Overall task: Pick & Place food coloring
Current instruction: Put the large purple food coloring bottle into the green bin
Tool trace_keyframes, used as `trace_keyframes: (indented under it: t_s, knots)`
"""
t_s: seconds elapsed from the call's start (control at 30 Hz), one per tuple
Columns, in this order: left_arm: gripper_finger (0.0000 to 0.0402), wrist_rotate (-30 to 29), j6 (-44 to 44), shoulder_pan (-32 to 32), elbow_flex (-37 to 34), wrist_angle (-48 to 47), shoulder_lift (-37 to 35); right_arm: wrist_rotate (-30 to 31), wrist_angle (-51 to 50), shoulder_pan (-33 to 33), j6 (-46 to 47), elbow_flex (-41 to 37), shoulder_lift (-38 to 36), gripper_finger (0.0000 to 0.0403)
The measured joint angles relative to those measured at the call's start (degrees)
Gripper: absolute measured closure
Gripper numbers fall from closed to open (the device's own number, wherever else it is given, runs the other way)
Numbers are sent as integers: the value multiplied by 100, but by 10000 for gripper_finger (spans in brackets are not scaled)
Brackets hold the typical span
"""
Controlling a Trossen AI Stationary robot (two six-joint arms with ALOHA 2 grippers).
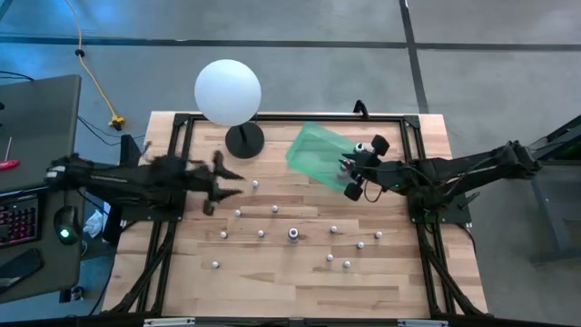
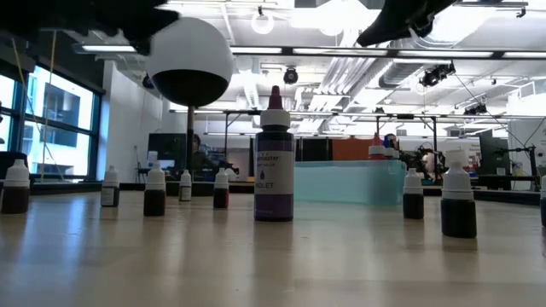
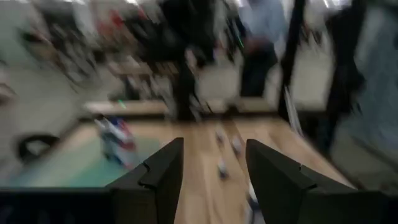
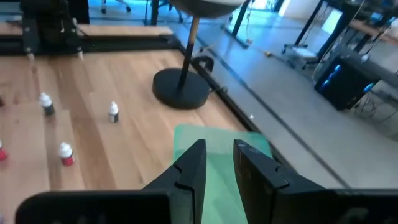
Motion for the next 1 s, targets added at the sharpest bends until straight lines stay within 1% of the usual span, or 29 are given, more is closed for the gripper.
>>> trace_keyframes:
  t_s: [0.07,0.13,0.2,0.27,0.4,0.5,0.57,0.63,0.7,0.8,0.83,0.9,1.0]
  knots:
    - [232,143,107,-4,298,40,833,-156,-175,0,176,-1,19,329]
    - [232,39,166,0,590,158,1602,-368,-317,0,316,-2,48,329]
    - [232,-37,6,0,873,333,2344,-546,-378,0,365,-2,57,329]
    - [232,56,-258,0,1164,457,3066,-670,-386,0,367,-2,55,329]
    - [232,823,-360,-2,1789,488,4214,-918,-394,0,357,-2,55,329]
    - [232,1566,-379,-3,2194,526,4848,-1086,-408,0,358,-2,55,329]
    - [232,1981,-381,-50,2407,653,5175,-1112,-421,0,358,-2,55,329]
    - [232,2276,-311,-94,2578,658,5378,-1170,-434,0,361,-2,55,329]
    - [232,2423,-248,-200,2657,680,5482,-1185,-469,0,360,-2,55,329]
    - [232,2417,-232,-339,2665,661,5503,-1187,-483,0,367,-2,55,329]
    - [232,2364,-226,-397,2665,663,5501,-1187,-491,0,368,-2,55,329]
    - [232,2047,-153,-499,2665,617,5501,-1187,-523,0,370,-3,55,329]
    - [232,1317,-22,-645,2667,527,5558,-1187,-520,0,377,-4,55,329]
